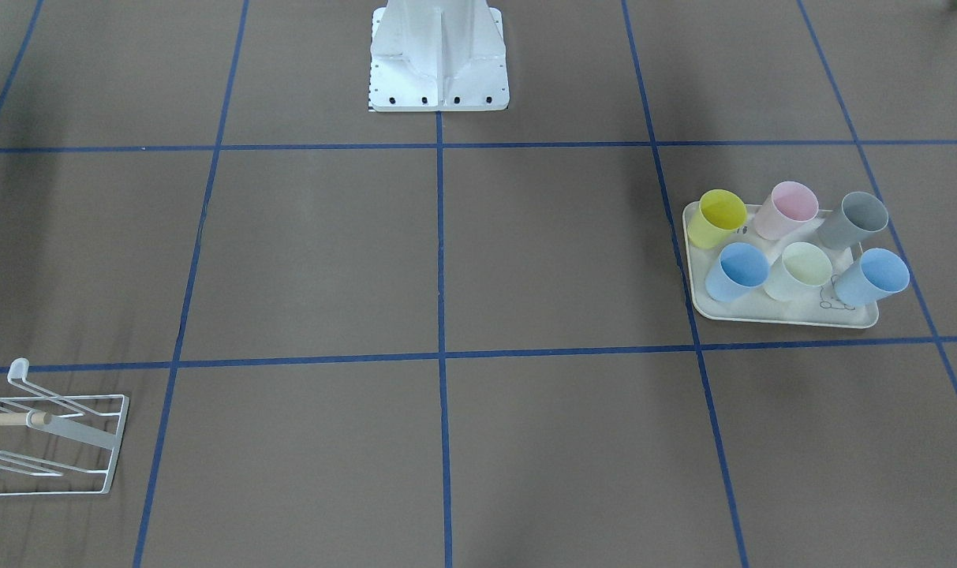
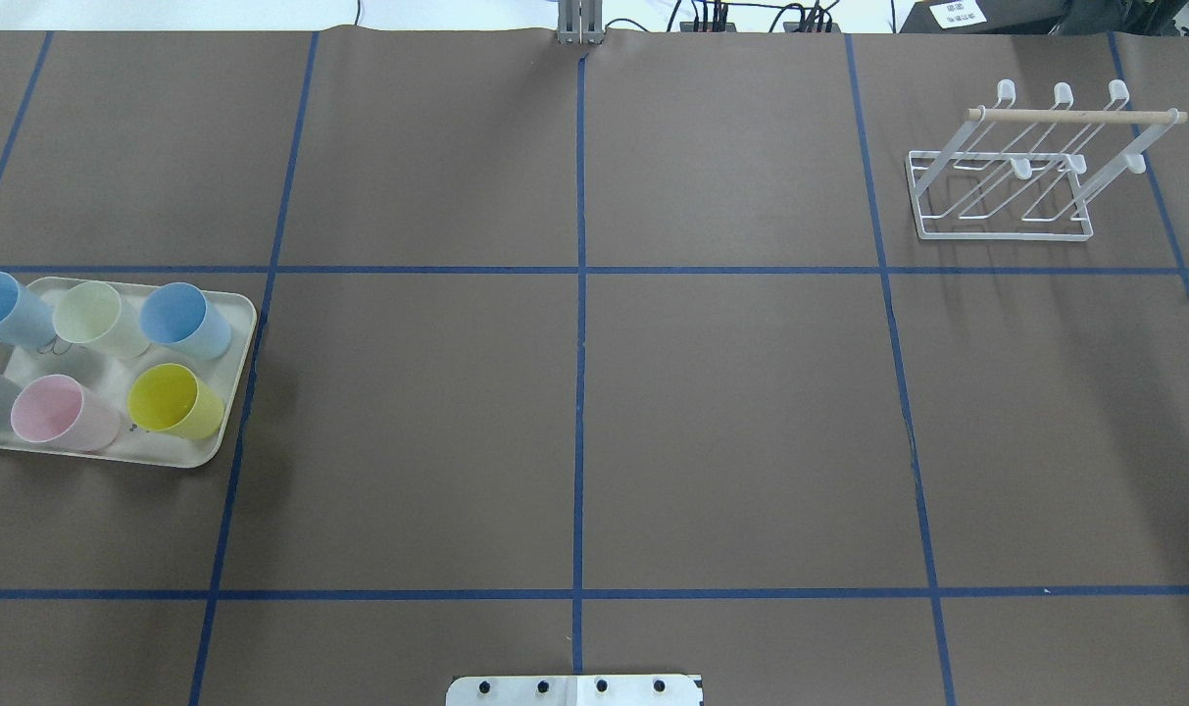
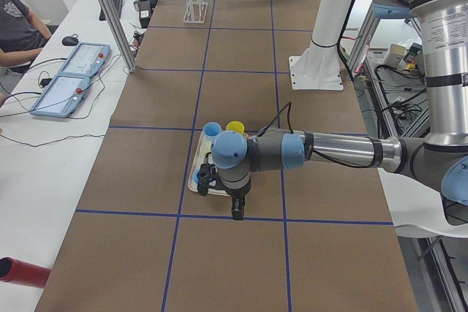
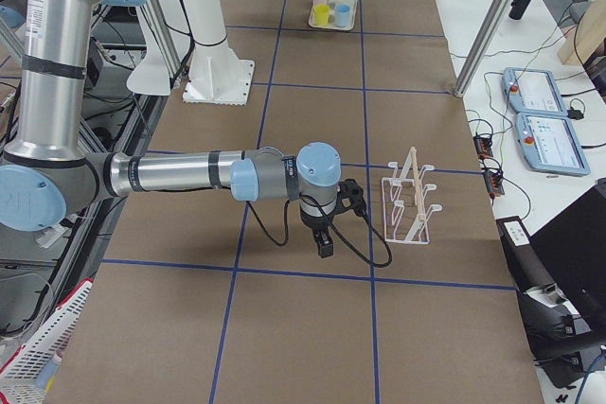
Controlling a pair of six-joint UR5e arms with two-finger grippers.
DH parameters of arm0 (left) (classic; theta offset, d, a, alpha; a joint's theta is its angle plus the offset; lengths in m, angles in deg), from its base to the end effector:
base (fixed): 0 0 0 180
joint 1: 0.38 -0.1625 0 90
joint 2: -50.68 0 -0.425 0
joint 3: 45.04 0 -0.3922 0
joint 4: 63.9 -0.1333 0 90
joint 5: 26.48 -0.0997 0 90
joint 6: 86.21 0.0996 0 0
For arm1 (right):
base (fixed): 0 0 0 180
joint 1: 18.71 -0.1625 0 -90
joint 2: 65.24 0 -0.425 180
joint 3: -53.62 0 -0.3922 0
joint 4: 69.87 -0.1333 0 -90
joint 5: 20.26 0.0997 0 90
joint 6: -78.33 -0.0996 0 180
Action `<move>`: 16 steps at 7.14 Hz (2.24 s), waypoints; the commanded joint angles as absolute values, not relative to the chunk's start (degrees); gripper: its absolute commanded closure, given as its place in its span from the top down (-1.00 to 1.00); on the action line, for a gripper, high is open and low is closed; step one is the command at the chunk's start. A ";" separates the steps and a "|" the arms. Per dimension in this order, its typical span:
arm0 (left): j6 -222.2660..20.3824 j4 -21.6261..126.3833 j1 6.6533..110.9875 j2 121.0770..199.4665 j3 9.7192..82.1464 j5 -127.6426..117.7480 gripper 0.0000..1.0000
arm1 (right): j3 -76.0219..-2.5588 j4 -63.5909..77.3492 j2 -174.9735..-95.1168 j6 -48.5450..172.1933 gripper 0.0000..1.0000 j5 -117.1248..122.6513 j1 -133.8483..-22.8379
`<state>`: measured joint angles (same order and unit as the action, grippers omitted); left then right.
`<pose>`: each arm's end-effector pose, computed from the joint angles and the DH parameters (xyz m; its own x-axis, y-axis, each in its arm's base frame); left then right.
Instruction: Transfer IKEA cup to right arm and place on rack
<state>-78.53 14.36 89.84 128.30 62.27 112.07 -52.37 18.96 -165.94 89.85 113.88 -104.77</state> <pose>-0.0601 -0.3906 0.6212 0.6562 0.0421 -0.7534 -0.0846 0.9962 -0.0181 0.0350 -0.4221 0.6038 0.6826 -0.3229 0.6556 0.2088 0.9459 0.2484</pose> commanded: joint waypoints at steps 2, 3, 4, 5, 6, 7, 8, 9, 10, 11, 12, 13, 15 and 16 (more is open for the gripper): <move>-81.96 17.30 89.45 128.72 62.28 115.18 1.00 | -52.20 15.21 -167.27 89.05 0.99 114.30 -104.76; -85.21 22.79 88.49 129.94 59.93 114.76 1.00 | -52.03 15.21 -167.28 88.44 0.99 114.30 -104.76; -86.29 33.46 87.96 130.13 54.60 114.76 1.00 | -51.51 15.30 -167.37 88.35 0.99 114.39 -104.76; -92.22 39.92 85.61 131.00 50.63 114.32 1.00 | -51.07 15.21 -167.28 88.43 0.99 115.17 -104.67; -97.76 40.77 84.28 132.75 48.33 114.32 1.00 | -51.06 15.21 -167.19 88.35 0.99 115.27 -104.58; -99.73 40.60 81.39 133.90 48.30 114.32 1.00 | -51.06 15.12 -167.28 88.43 0.99 117.18 -104.58; -101.40 40.78 78.93 133.91 48.30 114.41 1.00 | -51.06 15.12 -167.28 88.43 0.99 117.29 -104.58; -101.07 41.82 77.16 133.82 48.48 114.23 1.00 | -51.06 15.12 -167.28 88.61 0.99 117.29 -104.58; -102.20 42.09 74.97 133.91 48.39 113.45 1.00 | -51.06 15.21 -167.28 88.61 0.99 117.29 -104.58; -103.77 42.18 74.16 133.91 48.22 113.27 1.00 | -51.06 15.21 -167.28 88.61 0.99 117.46 -104.58; -103.88 42.18 73.29 133.91 48.22 113.00 1.00 | -50.97 15.21 -167.28 88.78 0.99 117.64 -104.23; -103.88 42.18 72.06 133.91 47.95 113.00 1.00 | -50.97 15.30 -167.28 88.70 0.99 117.64 -104.14; -103.70 42.27 70.82 133.91 47.08 113.00 0.99 | -50.19 15.30 -167.19 88.78 0.99 117.90 -103.53; -103.79 43.05 70.03 133.91 46.55 113.00 0.93 | -49.92 15.30 -167.19 88.78 0.99 118.51 -103.44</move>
<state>-103.76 42.45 70.95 133.91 47.12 113.01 -50.30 15.30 -167.23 88.78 117.98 -103.68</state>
